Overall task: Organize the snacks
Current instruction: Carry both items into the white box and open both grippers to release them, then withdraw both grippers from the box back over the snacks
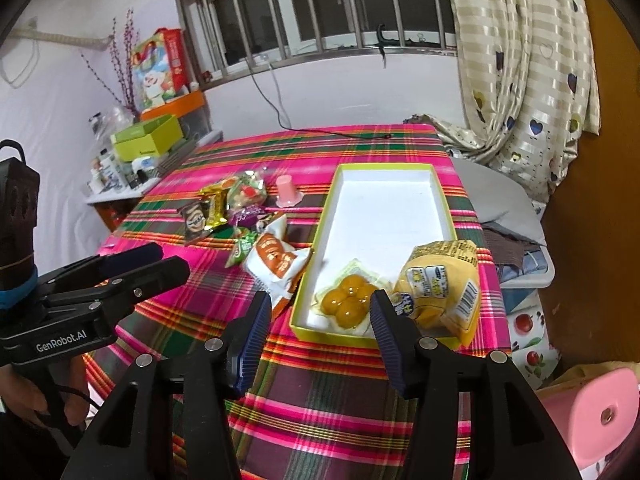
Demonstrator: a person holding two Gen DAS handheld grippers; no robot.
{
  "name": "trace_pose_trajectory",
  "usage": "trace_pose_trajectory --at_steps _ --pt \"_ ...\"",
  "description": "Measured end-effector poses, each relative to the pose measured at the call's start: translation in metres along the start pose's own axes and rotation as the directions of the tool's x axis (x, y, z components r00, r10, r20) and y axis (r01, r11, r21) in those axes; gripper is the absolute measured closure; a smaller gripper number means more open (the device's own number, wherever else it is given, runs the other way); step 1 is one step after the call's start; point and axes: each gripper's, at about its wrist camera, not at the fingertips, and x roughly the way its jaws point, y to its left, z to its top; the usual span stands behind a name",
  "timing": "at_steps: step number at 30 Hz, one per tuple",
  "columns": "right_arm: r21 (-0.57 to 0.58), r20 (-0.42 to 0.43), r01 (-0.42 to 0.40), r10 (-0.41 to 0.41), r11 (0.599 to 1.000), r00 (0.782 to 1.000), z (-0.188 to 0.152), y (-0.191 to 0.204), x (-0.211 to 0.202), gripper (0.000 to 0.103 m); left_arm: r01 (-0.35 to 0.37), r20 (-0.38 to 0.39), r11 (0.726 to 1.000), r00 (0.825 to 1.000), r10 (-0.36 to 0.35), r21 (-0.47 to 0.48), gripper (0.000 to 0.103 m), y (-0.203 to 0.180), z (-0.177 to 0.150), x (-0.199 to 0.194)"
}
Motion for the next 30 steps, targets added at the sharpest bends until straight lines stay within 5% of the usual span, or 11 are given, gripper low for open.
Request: trace_pose_trajectory --at_steps 30 --pt "-0.092 -0.052 -0.072 0.067 0.993 0.996 0.006 0.037 0.022 0.05 -0.025 -0.031 0.99 0.999 0.021 -0.136 0.041 0.068 -0.029 -0.01"
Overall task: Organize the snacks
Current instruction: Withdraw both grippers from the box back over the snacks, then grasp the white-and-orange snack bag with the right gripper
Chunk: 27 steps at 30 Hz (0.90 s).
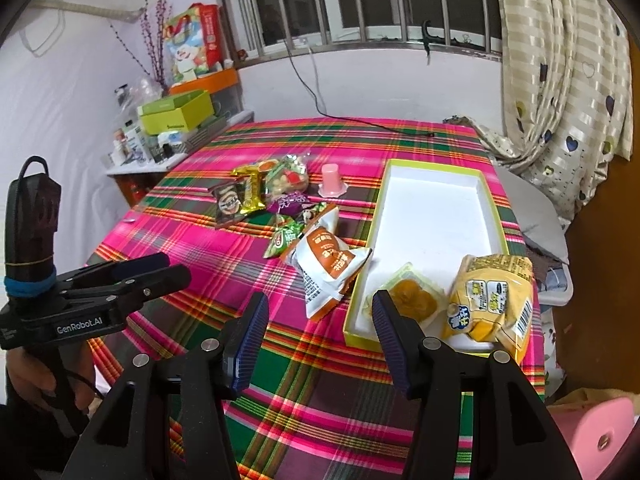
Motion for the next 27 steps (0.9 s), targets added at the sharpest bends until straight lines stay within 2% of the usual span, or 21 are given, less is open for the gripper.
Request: trace_pose_trajectory --at_steps 9,17,27 --pt "0.012 -0.013 -0.011 0.011 1.0 1.0 0.002 -0.01 0.012 0.049 0.02 -0.035 1.0 0.999 -0.021 -0.012 0.041 0.006 0.001 0.013" --pt "-0.005 -0.028 -0.024 0.024 1.0 0.999 0.01 -0.01 0.029 0.049 -0.003 -0.052 1.0 0.999 0.002 -0.03 0.041 0.014 0.003 0.023" --pt "-0.107 -0.066 -0.011 0.004 0.994 0.998 0.029 -0.005 0.064 0.046 -0.021 -0.076 0.998 0.997 0.016 -0.056 0.041 0.028 0.007 0.036"
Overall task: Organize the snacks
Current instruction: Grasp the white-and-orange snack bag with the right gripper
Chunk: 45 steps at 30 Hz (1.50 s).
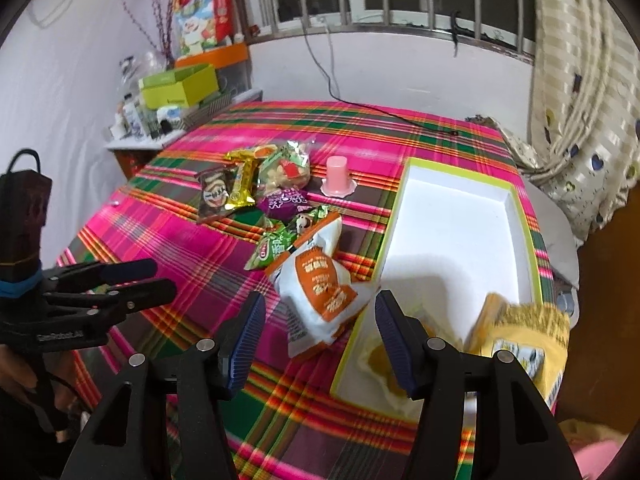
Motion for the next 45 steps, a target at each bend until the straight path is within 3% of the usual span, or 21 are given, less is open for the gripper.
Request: trace_pose_trajectory --at_steps 8,16,19,22,31,45 --pt "-0.167 -0.077 -0.012 -0.001 0.986 0.997 0.013 0.015 0.035 0.041 -0.003 -0.003 1.0 1.0 0.003 -0.025 0.041 0.013 0.004 0.003" --pt "-0.235 -0.167 0.02 -0.06 0.972 0.984 0.016 0.023 0.071 0.04 0.001 0.002 0.999 1.0 -0.001 -0.05 0.041 0.027 0.004 0.002" --pt "-0.215 -0.183 0.018 -0.058 0.976 0.981 0.015 0.022 0.078 0.055 -0.002 0.006 0.998 1.0 0.002 -0.063 0.041 0.032 0.004 0.0" --pt "-0.188 -0.171 0.01 -0.042 0.982 0.984 0.014 0.022 0.073 0.06 -0.003 0.011 0.998 1.0 0.004 -0.068 0.041 0.036 0.003 -0.003" --pt "-0.078 -0.085 -0.024 0.017 0.997 0.996 0.009 0.016 0.037 0.061 -0.005 0.015 0.996 1.0 0.007 -0.088 0.041 0.04 0.005 -0.002" --pt "-0.017 0.018 -0.033 0.033 0.999 0.999 0.015 0.006 0.0 0.061 -0.077 0.059 0.987 0.995 0.086 -0.141 0.041 0.053 0.05 0.018"
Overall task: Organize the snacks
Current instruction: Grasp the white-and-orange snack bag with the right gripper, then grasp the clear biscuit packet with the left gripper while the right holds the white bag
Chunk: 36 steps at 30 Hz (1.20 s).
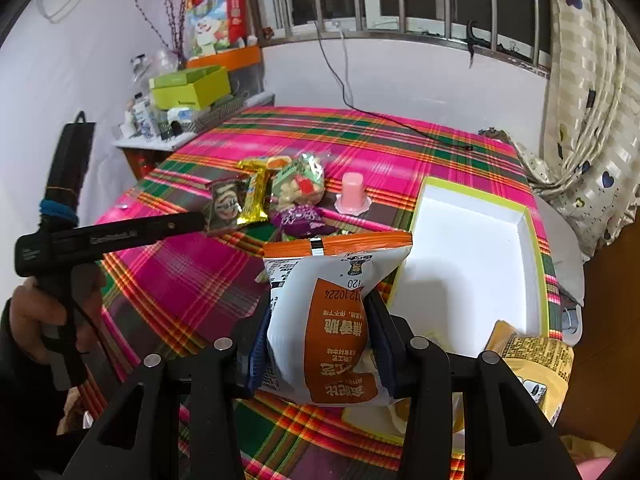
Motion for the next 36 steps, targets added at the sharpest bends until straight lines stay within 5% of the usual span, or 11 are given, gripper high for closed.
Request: trace_pose_trajectory --at_steps 8,17,26,29,36 --pt "0.008 0.013 -0.005 0.005 1.0 1.0 0.004 -0.006 -0.002 0.061 0.095 -0.071 0.996 0.993 -0.095 -0.005 0.041 -0.02 0.015 0.033" --pt "0.022 0.011 -0.025 0.025 0.999 1.0 0.005 -0.013 0.006 0.061 -0.097 -0.015 0.988 0.995 0.095 -0.117 0.041 0.026 0.04 0.053" --pt "0.033 0.013 -0.019 0.018 0.999 1.0 0.005 -0.02 0.01 0.061 -0.181 -0.028 0.977 0.983 0.179 -0.114 0.042 0.028 0.048 0.09" --pt "0.041 0.012 -0.017 0.016 0.999 1.0 0.003 -0.023 0.01 0.061 -0.224 -0.021 0.97 0.975 0.223 -0.095 0.061 0.03 0.05 0.093" --pt "0.049 0.025 -0.009 0.008 0.999 1.0 0.0 -0.024 0.003 0.061 -0.233 -0.013 0.971 0.972 0.233 -0.056 0.066 0.03 0.045 0.087"
